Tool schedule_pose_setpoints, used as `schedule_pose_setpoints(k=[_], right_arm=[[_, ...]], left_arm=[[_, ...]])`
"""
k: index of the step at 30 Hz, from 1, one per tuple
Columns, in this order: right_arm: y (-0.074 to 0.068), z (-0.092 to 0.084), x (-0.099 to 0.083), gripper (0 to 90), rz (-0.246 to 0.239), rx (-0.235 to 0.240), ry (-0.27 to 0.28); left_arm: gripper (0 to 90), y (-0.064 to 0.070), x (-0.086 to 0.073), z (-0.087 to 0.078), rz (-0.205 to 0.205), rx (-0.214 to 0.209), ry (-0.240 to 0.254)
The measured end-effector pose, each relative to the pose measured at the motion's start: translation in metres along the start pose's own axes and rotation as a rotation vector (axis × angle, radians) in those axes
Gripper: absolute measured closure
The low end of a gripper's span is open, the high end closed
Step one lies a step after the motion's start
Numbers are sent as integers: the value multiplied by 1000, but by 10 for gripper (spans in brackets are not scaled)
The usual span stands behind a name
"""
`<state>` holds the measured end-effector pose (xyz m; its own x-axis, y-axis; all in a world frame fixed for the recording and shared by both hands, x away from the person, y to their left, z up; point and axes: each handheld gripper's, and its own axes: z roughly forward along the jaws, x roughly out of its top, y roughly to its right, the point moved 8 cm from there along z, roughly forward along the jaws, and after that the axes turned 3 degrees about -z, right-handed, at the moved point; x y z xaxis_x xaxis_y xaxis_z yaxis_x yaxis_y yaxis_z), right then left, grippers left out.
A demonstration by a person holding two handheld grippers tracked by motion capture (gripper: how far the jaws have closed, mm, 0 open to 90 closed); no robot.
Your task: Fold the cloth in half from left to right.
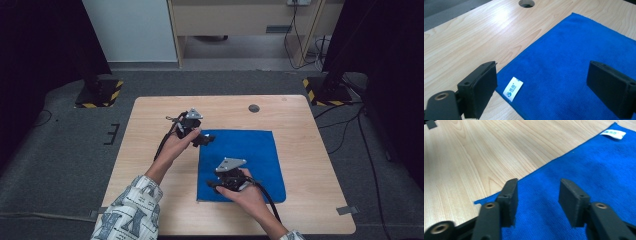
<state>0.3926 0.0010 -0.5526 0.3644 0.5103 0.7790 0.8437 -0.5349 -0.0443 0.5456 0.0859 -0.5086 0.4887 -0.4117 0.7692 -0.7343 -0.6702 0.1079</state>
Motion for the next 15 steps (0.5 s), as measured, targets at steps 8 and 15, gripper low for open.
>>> schedule_pose_setpoints(k=[8,15], right_arm=[[-12,2,3,664,-12,21,9],[-33,12,0,716,-55,60,-24]], left_arm=[[110,-4,1,-4,24,19,17],[110,-12,-3,-8,7,40,-1]])
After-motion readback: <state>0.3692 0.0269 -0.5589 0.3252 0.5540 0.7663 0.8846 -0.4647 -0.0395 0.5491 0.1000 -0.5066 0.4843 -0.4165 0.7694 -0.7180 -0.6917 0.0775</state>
